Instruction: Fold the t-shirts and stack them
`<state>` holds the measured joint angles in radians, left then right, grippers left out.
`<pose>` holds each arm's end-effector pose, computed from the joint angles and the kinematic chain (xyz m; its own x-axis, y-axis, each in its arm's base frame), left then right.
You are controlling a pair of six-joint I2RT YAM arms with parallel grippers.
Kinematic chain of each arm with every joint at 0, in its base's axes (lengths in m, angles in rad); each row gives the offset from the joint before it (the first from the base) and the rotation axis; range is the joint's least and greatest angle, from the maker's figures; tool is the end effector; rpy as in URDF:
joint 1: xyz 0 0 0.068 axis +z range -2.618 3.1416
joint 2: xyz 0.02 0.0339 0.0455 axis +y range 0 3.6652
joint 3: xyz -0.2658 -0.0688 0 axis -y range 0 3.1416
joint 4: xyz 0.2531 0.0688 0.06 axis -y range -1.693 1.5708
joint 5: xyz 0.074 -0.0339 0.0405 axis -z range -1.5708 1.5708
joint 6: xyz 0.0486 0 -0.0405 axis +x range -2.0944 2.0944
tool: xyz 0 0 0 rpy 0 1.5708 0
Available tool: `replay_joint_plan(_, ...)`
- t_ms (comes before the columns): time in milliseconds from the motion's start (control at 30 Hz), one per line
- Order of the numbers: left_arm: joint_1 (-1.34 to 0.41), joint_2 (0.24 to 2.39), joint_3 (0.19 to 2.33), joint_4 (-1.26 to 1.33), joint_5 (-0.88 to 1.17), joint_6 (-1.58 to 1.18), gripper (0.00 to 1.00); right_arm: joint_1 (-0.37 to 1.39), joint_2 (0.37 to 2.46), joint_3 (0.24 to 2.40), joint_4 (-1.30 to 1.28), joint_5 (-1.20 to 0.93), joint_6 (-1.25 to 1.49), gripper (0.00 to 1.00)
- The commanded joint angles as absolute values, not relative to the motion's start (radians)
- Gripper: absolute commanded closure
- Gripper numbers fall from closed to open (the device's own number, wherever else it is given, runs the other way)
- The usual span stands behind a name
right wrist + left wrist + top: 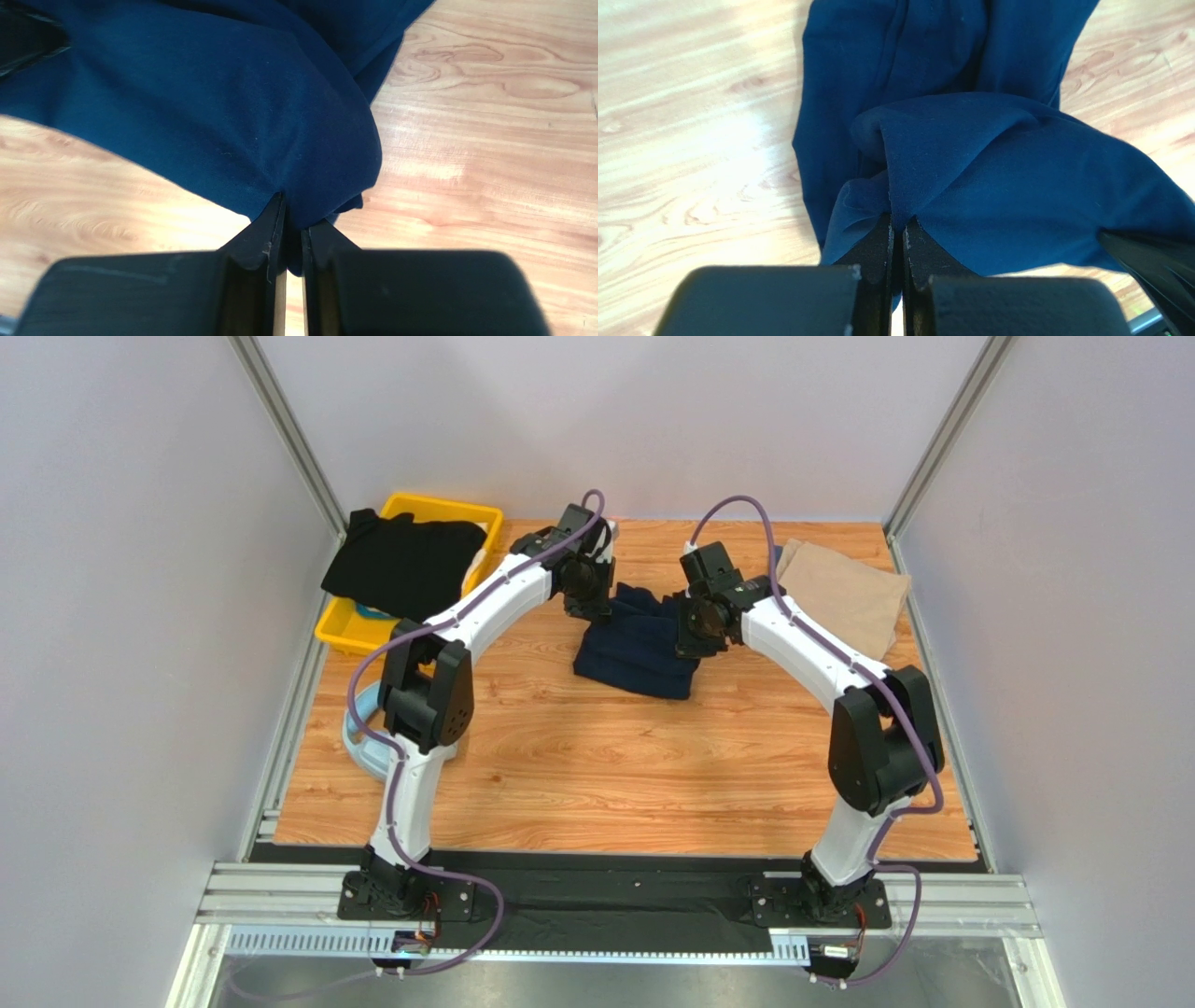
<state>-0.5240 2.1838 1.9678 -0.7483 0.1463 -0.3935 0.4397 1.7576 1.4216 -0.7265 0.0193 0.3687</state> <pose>0.4316 -0.2576 0.2350 -0.8744 0.0672 -0.4805 0.2508 0.9103 -0.3292 0.3513 0.1642 0.2408 -0.8877 -0.0194 -0.4601 -0.1042 0.9817 0.1597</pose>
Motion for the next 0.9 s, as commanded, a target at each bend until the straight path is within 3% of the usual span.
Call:
replay_joint_plan(0, -0.503, 2.206, 2.055, -0.749, 0.114, -0.371, 0.99, 0.423, 1.842, 1.5, -0.672, 0.075, 0.341, 0.86)
replay_joint_plan(233, -0.477, 2.341, 2.201, -0.762, 0.141, -0.382, 0.92, 0.379, 1.939, 1.578, -0.667, 0.04, 0.399, 0.8)
replay_joint_plan(400, -0.451, 2.411, 2.261, -0.765, 0.152, -0.408, 0.72, 0.341, 2.009, 1.653, -0.663, 0.014, 0.436, 0.76)
replay_joint_plan(467, -0.44, 2.425, 2.275, -0.765, 0.153, -0.423, 0.72, 0.33, 2.049, 1.713, -0.667, -0.029, 0.443, 0.75)
replay_joint_plan(633, -0.423, 2.433, 2.281, -0.753, 0.144, -0.428, 0.58, 0.293, 2.127, 1.836, -0.663, -0.135, 0.503, 0.67)
replay_joint_plan(867, -0.399, 2.434, 2.298, -0.762, 0.155, -0.436, 0.52, 0.252, 2.29, 2.029, -0.664, -0.299, 0.595, 0.6)
